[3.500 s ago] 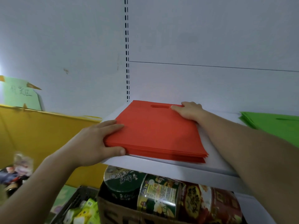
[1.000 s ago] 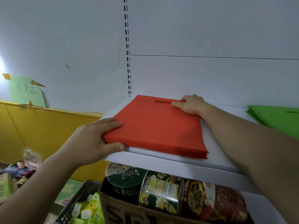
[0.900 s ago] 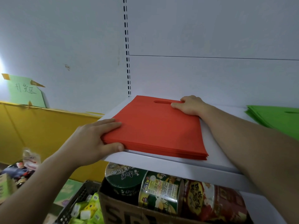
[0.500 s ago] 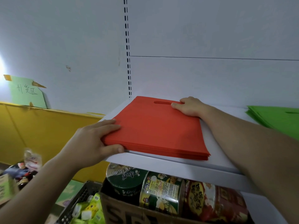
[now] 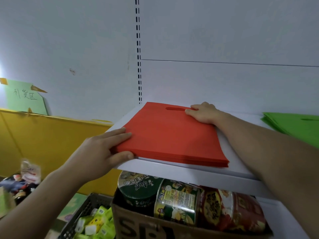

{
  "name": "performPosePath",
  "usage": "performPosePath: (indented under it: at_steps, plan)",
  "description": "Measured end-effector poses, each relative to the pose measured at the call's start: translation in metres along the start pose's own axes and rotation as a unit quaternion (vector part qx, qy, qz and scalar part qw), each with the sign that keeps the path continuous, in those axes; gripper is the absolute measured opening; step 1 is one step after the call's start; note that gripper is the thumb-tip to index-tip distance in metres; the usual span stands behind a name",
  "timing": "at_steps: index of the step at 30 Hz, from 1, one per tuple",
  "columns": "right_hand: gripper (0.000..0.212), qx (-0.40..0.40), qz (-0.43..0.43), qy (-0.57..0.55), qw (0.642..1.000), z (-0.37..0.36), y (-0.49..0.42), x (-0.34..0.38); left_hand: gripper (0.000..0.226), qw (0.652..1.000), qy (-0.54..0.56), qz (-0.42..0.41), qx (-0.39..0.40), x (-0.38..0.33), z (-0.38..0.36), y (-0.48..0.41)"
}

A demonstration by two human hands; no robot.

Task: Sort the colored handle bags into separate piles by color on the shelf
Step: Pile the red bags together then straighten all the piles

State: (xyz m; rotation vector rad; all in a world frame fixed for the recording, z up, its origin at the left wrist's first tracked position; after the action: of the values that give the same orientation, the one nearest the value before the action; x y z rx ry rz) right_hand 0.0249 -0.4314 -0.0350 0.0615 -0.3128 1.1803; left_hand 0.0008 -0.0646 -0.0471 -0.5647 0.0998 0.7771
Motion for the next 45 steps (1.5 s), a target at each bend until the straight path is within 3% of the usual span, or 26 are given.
performPosePath:
  at_steps: [11, 16, 21, 27, 33, 38, 45]
  plan:
    - [0.066, -0.01, 0.006, -0.015, 1.0, 0.001, 0.001, -0.003, 0.097, 0.999, -0.013, -0.038, 0.007, 0.0, -0.001, 0.001]
    - [0.072, -0.02, 0.015, -0.031, 0.999, 0.001, 0.002, -0.001, 0.084, 0.997, -0.001, -0.043, -0.063, 0.003, 0.005, 0.004]
    - [0.065, -0.036, 0.048, -0.08, 0.995, 0.004, 0.002, 0.004, 0.087, 0.997, 0.002, -0.007, -0.081, 0.001, 0.007, 0.009]
    - [0.069, -0.043, 0.05, -0.082, 0.994, 0.008, 0.002, 0.008, 0.108, 0.997, 0.014, 0.068, -0.022, -0.003, 0.014, 0.003]
    - [0.076, -0.028, 0.038, -0.021, 0.999, 0.013, 0.008, 0.017, 0.054, 0.985, 0.115, 0.129, 0.024, 0.007, 0.019, -0.037]
    - [0.074, 0.016, 0.056, 0.025, 0.998, 0.018, 0.025, 0.03, 0.05, 0.986, 0.074, 0.117, 0.098, 0.027, 0.002, -0.089]
    - [0.073, 0.023, 0.027, 0.027, 0.999, 0.032, 0.068, 0.05, 0.067, 0.985, 0.056, 0.033, 0.162, 0.022, -0.036, -0.166]
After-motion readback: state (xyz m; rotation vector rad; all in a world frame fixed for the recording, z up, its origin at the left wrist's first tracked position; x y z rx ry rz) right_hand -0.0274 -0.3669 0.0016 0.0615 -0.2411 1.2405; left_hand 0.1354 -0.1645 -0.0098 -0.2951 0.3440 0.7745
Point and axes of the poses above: each hand's wrist, its own y-axis away from the middle knuckle, its own z-axis out of the back of the hand, x = y × z, the point moved 6 cm from there along -y, towards the middle knuckle, and after that the axes turned 6 degrees about z, right-handed, at the moved point
